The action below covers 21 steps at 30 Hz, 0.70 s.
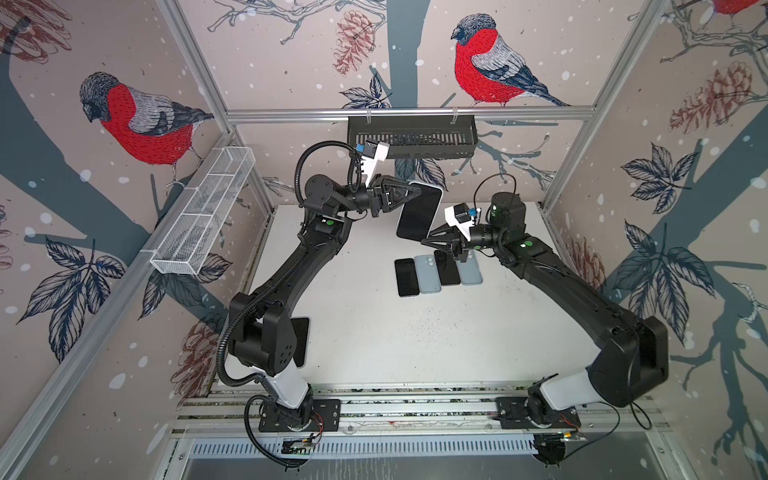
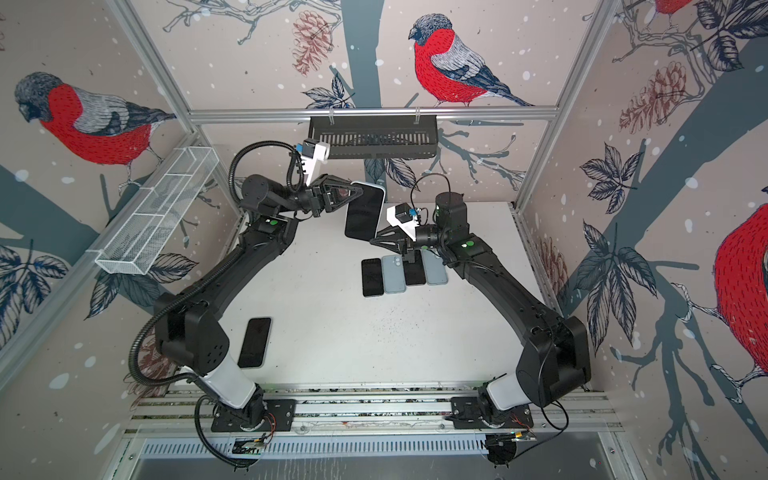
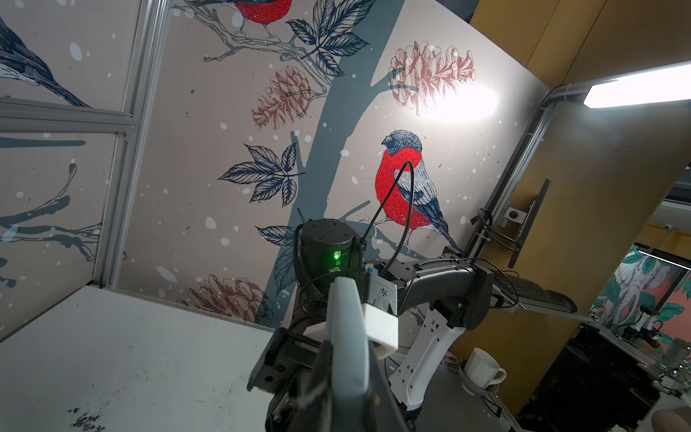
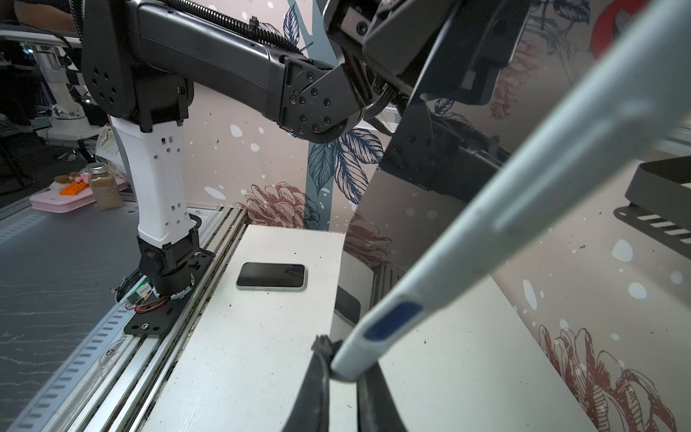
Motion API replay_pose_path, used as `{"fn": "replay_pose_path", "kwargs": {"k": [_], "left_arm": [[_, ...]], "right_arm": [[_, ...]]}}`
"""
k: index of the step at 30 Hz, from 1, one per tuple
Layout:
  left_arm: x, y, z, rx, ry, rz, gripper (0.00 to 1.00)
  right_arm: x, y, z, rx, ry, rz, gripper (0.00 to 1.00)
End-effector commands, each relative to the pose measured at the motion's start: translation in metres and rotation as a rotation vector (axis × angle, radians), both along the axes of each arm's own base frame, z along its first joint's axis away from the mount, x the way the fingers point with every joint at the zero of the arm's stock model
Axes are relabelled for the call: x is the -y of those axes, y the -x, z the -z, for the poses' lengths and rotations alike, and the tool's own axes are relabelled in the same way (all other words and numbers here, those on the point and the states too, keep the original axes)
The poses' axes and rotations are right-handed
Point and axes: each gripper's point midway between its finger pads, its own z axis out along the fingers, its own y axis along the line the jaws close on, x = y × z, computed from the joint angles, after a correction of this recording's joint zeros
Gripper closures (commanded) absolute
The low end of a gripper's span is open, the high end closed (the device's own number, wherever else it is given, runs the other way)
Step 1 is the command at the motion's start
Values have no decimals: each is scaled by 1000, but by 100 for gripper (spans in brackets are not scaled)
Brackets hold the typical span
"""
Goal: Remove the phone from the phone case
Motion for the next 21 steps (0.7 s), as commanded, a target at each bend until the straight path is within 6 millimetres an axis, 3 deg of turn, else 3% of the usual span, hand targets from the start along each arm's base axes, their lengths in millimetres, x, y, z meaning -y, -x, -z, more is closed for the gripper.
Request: {"fn": "replay_pose_path", "kwargs": {"k": [1, 9, 17, 21], "left_arm": [[8, 10, 12, -136, -69, 63, 100], [17, 2, 26, -176, -125, 22, 100], [25, -5, 28, -205, -129, 21, 100], [24, -7, 25, -202, -124, 11, 100]], "right_arm": [[-1, -20, -16, 245, -4, 84, 97], [-6, -27, -23, 369, 37, 135, 89], [-11, -30, -23, 446, 53, 197, 82], [-8, -34, -24, 465, 46, 265, 74]]}}
